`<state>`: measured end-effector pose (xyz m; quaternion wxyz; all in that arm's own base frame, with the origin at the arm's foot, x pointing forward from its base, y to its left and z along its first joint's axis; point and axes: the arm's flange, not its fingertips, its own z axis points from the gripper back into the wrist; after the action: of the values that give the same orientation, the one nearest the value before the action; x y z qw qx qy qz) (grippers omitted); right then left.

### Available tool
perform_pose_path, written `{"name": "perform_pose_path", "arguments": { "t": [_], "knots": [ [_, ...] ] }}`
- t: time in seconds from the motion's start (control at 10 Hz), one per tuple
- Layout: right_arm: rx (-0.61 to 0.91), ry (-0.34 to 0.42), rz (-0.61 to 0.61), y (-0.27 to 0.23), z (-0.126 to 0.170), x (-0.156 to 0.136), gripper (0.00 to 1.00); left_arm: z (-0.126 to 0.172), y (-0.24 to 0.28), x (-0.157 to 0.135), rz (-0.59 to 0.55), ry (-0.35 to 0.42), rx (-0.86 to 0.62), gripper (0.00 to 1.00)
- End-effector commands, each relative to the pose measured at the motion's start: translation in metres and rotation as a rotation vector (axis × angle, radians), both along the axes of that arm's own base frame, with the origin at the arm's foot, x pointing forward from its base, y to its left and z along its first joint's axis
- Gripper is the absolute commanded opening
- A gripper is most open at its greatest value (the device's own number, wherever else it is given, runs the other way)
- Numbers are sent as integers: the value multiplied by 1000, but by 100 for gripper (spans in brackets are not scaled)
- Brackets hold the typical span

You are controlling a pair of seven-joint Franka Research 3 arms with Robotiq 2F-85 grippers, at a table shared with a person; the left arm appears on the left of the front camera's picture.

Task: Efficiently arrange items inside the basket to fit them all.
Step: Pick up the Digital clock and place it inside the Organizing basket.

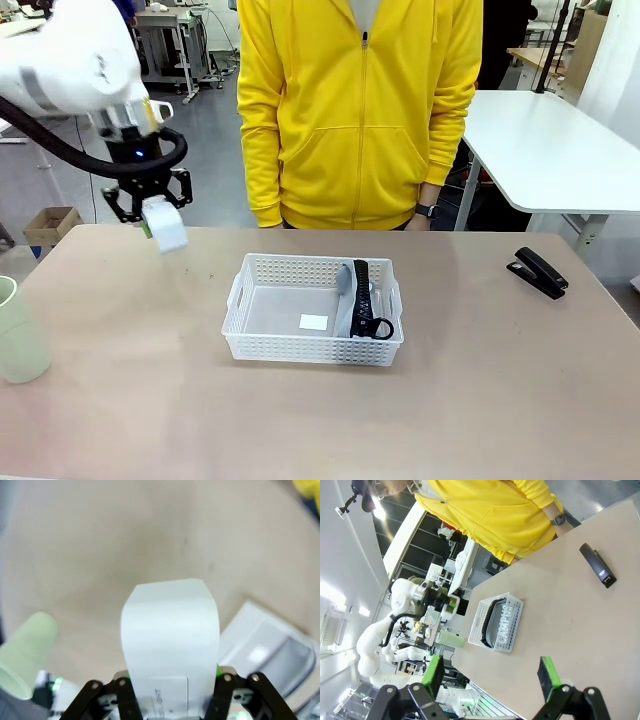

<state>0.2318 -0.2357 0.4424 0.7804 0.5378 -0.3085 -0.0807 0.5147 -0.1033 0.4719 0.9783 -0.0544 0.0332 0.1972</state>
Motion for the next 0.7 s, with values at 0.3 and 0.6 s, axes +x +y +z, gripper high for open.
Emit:
{"name": "perform_pose_path", "arguments": {
  "t": [0.3, 0.6],
  "knots": [
    [4, -38, -2, -2, 2, 3, 100, -12, 35, -126, -1077, -541, -38, 0],
    [4, -38, -2, -2, 2, 3, 100, -23, 13, -101, -1270, -597, -59, 0]
  ]
}}
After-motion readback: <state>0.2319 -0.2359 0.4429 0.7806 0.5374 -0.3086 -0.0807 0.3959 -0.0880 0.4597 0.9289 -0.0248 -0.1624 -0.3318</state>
